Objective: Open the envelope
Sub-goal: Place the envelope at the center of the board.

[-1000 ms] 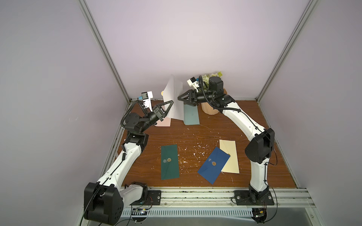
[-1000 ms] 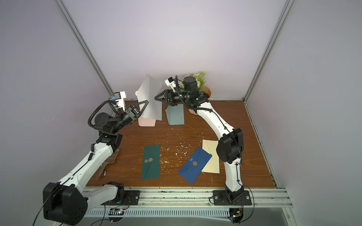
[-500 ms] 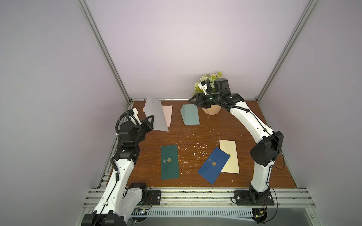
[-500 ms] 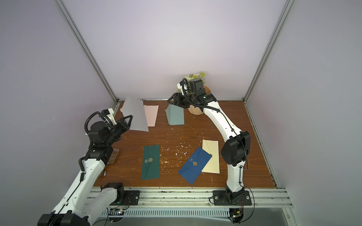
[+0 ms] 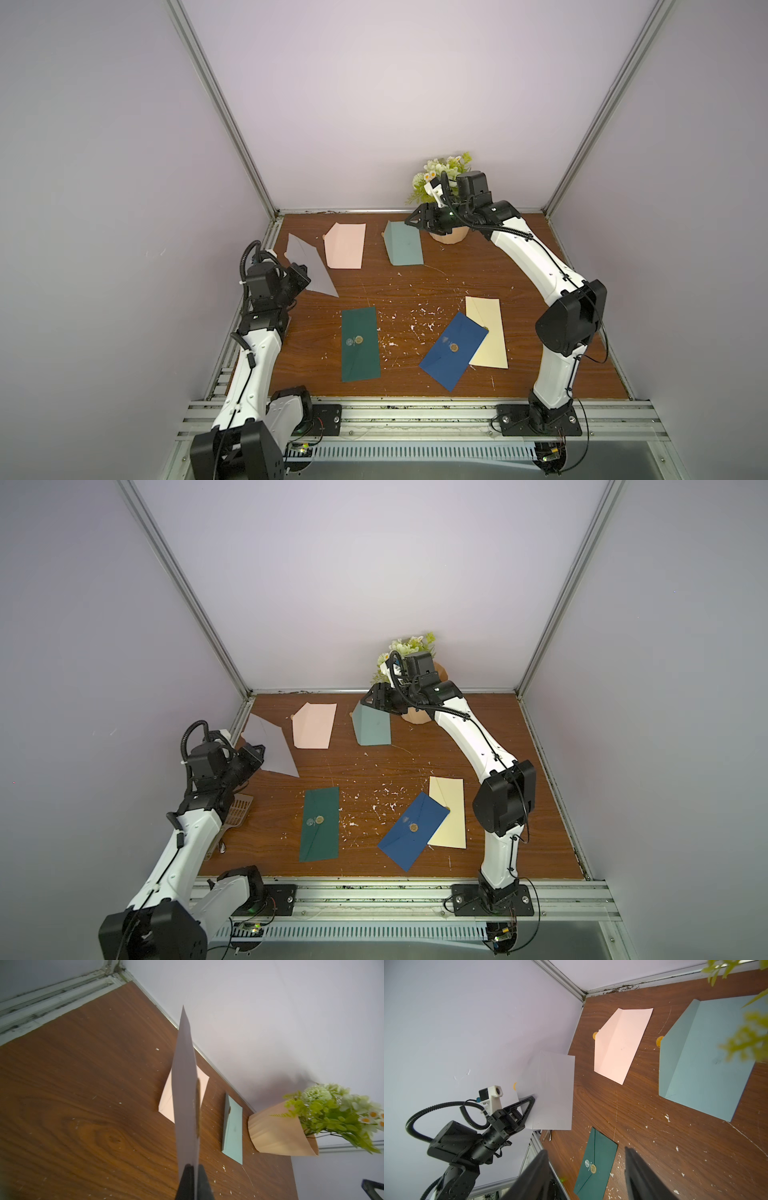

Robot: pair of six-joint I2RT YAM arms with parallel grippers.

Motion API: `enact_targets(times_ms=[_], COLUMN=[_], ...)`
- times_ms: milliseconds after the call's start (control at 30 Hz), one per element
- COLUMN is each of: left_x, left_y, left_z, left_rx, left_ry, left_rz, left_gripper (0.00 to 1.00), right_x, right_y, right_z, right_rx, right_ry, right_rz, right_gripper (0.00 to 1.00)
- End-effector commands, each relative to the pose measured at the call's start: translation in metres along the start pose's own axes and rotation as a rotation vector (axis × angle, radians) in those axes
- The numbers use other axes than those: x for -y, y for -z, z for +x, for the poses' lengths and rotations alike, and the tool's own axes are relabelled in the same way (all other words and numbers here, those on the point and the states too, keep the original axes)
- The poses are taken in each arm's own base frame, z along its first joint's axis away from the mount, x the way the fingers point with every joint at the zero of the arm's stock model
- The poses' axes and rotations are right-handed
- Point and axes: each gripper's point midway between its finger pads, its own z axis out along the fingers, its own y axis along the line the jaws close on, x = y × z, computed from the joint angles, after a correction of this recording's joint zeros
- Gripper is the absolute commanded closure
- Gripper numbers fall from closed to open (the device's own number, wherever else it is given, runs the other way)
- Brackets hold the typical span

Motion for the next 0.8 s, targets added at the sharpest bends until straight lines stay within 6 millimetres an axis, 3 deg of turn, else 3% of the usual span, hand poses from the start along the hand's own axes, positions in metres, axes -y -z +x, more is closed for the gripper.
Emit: enact_targets(times_ms=[0,167,367,767], left_x=[0.010,0.029,0.011,-0.032], left_y=[-0.001,-0.010,-0.021,-0.015], left_z=[-0.013,-0.017,-0.009,0.003], left_rx=[-0.013,-0.052,-0.092,0.019], left_ry=[-0.062,-0.092,-0.073,0.111], left_rz=[0.024,0.110,0.047,-0.083], left_gripper=[1.00,1.00,1.00,1.00], right_x=[-0.023,-0.016,-0.015,-0.010], right_y=[0.037,0.040,0.042,0.045], right_z=[-0.015,-0.014,-0.015,-0.011], right_rx=[0.072,0.072,0.073,0.070], right_ry=[0.073,0.064,0.065,0.059], right_rz=[-0.021,-0.017,-0.021,-0.011], right_gripper=[0.38,0.38,0.38,0.38])
